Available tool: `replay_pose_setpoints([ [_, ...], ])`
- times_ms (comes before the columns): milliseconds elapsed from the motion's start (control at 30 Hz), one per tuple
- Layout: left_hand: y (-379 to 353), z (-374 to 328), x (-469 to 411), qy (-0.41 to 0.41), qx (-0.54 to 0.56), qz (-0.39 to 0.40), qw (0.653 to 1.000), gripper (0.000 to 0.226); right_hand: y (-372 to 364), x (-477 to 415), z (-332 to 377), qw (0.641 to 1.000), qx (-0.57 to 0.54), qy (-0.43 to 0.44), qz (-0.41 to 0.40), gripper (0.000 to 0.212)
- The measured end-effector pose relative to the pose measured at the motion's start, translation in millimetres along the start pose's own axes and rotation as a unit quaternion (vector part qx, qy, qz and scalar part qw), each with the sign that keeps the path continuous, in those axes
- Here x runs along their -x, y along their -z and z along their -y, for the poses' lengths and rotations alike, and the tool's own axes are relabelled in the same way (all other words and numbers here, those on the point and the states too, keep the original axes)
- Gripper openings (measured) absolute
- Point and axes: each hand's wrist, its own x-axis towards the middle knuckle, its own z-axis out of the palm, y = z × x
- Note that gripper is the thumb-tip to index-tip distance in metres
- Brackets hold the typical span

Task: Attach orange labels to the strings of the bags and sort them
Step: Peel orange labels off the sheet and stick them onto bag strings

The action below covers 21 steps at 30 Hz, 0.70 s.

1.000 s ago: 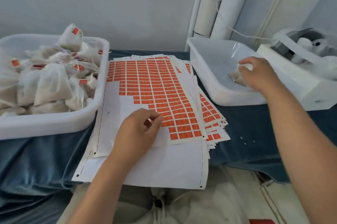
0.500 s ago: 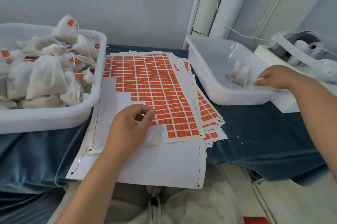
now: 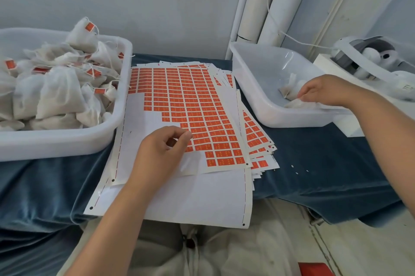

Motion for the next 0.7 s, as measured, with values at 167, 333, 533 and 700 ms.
replay_pose_setpoints([
  [167,0.6,-1.5,-0.5,0.002,0.001,0.003,1.0,0.018,-1.4,0.6,0.4,0.986,-0.152,-0.064,-0.009,0.011],
  [333,1.1,-2.5,0.5,0.001,0.002,0.006,1.0,0.015,3.4,7.3,7.5,0.968,-0.214,-0.019,-0.131,0.012],
  [533,1.2,-5.3,2.2,-0.003,0.002,0.006,1.0,0.019,33.7,24.7,49.3,0.952,-0.134,0.105,-0.253,0.021],
  [700,2.9,-12.0,5.6,-0.014,-0.008,0.009,1.0,0.029,45.3,58.1,103.0,0.94,-0.223,0.146,-0.211,0.014],
])
